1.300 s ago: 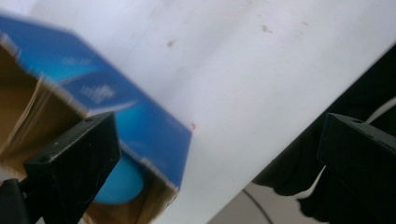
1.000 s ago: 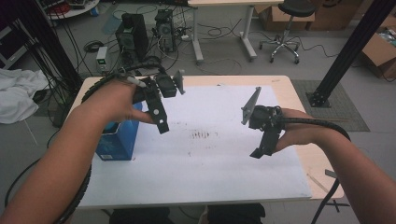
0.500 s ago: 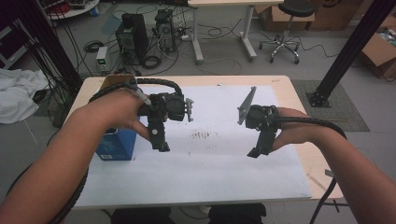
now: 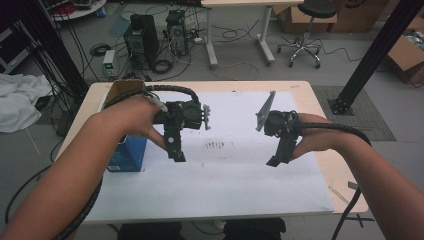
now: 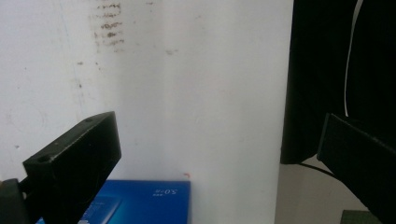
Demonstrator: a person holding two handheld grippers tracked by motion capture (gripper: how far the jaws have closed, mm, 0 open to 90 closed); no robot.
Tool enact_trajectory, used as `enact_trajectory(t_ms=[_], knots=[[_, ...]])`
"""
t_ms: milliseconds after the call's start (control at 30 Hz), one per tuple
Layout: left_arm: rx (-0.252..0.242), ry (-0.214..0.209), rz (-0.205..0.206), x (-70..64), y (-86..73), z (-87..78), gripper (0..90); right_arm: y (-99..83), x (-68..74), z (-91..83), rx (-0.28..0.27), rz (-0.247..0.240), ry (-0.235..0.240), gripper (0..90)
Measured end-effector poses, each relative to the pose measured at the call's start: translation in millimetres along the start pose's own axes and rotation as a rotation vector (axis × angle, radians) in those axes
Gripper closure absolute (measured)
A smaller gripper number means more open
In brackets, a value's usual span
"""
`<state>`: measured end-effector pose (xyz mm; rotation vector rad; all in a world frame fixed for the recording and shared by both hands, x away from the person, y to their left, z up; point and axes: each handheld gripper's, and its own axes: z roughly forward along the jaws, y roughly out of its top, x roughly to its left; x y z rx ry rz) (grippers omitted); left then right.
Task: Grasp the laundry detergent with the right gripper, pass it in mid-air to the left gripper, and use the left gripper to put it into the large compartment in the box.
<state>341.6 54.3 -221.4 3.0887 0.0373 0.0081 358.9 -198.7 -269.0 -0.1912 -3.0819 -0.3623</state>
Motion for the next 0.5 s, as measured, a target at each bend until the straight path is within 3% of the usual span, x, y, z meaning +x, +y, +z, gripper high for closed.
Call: enact_trajectory(t_ms=[233,500], knots=[[-0.007,-0.008,0.007,2.3,7.2,-1.3,0.1,-4.9,-5.2,1.0,-0.010,0.008,0.000,0.0],[-0.024,-0.032,0.001,5.7,5.2,1.0,0.1,-2.7,-6.6,3.8,-0.003,0.002,0.006,0.0]])
